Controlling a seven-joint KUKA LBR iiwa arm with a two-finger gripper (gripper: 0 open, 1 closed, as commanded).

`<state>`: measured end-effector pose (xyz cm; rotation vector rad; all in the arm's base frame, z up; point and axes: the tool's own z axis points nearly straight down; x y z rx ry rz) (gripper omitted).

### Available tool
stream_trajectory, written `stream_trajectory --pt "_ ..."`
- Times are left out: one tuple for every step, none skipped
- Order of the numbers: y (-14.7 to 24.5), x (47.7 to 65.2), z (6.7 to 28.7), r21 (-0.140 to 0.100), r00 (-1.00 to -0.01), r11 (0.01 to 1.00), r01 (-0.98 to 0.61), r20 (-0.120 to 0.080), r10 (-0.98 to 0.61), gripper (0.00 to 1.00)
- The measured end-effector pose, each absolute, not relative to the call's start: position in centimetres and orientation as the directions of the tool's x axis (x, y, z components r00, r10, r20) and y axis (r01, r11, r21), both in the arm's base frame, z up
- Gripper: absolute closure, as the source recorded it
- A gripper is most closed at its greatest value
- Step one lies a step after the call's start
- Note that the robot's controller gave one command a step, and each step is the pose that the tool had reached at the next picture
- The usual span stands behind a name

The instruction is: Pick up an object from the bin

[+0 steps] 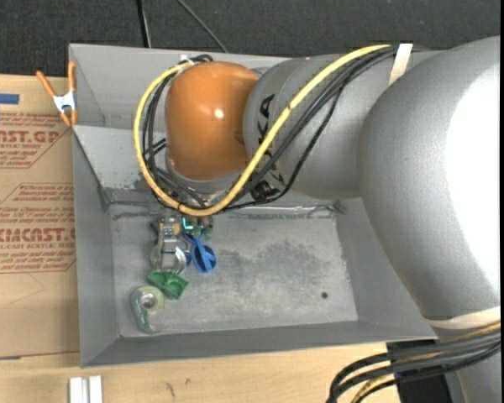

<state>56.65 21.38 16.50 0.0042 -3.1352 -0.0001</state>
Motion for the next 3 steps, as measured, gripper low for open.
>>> stream_trajectory --pt "17.6 54.7 7.0 0.002 -0.970 0.970 -0.242 -0.007 -0.242 0.00" --pt "17.6 54.7 7.1 0.002 -0.970 0.970 -0.241 -0.005 -0.241 1.00" --pt "15.6 52.4 20.8 0.000 -0.964 0.964 -0.267 -0.009 -0.267 1.00"
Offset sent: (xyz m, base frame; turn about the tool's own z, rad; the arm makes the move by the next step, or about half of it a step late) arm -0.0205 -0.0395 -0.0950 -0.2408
